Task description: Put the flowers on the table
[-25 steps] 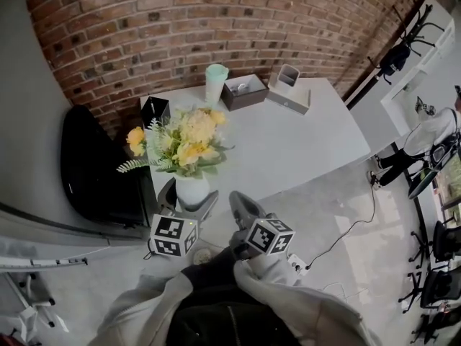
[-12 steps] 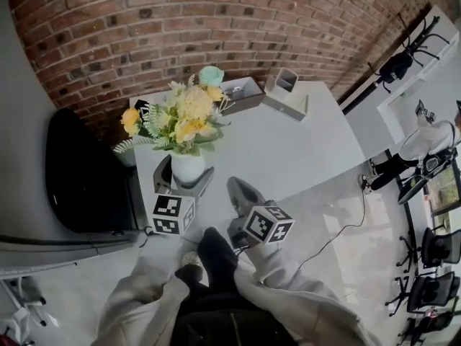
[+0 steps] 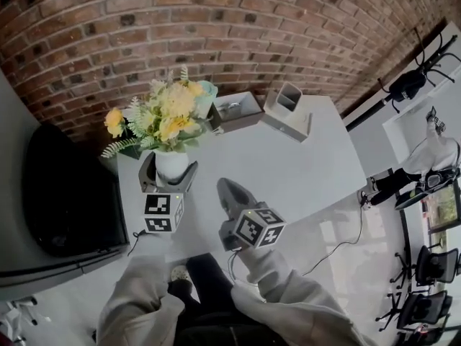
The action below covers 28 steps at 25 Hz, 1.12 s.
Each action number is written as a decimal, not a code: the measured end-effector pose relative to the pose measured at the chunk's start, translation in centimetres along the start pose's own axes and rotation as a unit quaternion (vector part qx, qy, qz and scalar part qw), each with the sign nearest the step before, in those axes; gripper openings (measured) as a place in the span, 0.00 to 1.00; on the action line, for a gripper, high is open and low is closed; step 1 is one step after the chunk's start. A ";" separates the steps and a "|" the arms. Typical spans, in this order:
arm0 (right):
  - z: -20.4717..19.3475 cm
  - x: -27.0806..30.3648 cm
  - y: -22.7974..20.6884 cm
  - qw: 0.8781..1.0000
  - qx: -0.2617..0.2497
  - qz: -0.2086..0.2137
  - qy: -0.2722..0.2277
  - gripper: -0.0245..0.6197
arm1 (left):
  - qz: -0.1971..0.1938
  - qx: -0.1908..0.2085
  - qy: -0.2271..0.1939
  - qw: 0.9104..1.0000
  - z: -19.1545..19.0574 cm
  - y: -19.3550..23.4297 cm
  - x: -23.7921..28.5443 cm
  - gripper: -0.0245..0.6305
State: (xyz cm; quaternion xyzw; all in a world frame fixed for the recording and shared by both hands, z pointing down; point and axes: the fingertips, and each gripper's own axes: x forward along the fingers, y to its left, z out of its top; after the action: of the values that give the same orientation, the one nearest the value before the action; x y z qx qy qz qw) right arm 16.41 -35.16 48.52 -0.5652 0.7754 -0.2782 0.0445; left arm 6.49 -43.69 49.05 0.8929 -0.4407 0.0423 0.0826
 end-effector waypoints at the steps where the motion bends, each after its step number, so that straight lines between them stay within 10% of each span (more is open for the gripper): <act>1: 0.0 0.3 -0.2 1.000 -0.003 0.006 0.003 0.04 | 0.007 0.007 0.000 1.000 -0.1 0.1 0.2 0.73; 28: -0.7 12.0 -8.1 0.994 -0.003 0.075 0.073 0.04 | 0.121 0.082 -0.061 0.987 -4.7 6.1 11.1 0.73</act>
State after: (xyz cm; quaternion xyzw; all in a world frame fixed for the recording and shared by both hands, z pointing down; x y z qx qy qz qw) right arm 18.80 -47.34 55.96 -0.4838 0.8174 -0.3128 0.0067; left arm 8.39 -55.08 56.03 0.8376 -0.5448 0.0331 -0.0233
